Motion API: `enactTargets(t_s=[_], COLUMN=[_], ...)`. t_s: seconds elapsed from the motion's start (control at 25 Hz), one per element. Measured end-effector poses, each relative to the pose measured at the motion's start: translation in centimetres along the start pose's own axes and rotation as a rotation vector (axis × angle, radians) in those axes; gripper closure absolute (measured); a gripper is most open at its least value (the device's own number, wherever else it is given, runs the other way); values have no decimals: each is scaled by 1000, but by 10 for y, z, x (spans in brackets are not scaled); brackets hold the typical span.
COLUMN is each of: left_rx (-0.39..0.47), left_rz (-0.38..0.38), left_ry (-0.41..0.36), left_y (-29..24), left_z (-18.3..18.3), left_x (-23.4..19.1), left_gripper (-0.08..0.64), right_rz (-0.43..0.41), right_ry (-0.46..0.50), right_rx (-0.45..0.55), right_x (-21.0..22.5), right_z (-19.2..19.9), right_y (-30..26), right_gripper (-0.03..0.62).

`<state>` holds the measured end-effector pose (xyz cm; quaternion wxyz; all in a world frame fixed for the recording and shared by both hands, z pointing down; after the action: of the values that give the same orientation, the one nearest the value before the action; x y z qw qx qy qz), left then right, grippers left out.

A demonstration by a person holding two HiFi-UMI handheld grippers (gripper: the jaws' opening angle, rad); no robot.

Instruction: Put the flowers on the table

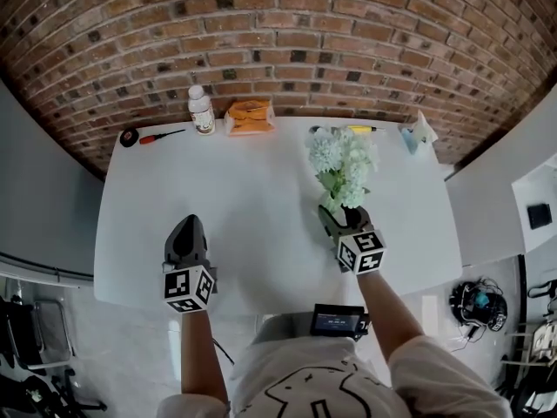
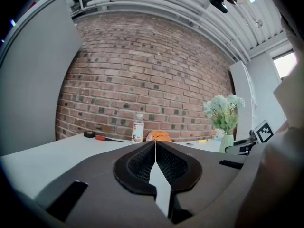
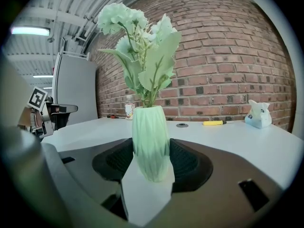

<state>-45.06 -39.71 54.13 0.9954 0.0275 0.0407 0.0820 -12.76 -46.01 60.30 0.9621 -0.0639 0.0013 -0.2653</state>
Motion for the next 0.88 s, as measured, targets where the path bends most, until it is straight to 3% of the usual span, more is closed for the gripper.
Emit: enactTargets(t_s=[0.52, 0.88], left_rx=[-26, -37], left_rz=[-26, -17], left_ry=[3, 1], left_y=[17, 34], left_z=[-28, -51], left_x=[2, 21], left_gripper=[548, 548], right_rz=[15, -80], right_ry=[-95, -85], right_rx=[-83, -114], right_x=[4, -13], right_z=[-8, -34], right_y=[9, 37], right_gripper=[353, 353])
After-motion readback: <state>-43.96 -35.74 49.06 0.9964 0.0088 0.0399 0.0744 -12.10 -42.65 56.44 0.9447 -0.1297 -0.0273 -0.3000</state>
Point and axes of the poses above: the fingertips, and each gripper's own axes: y backward along the fingers, x to its right, z out of its underside, the point moved 1 cm from there along y, backward along the fingers, and after that the axes turned 9 degrees about x, right-handed, at the moved point
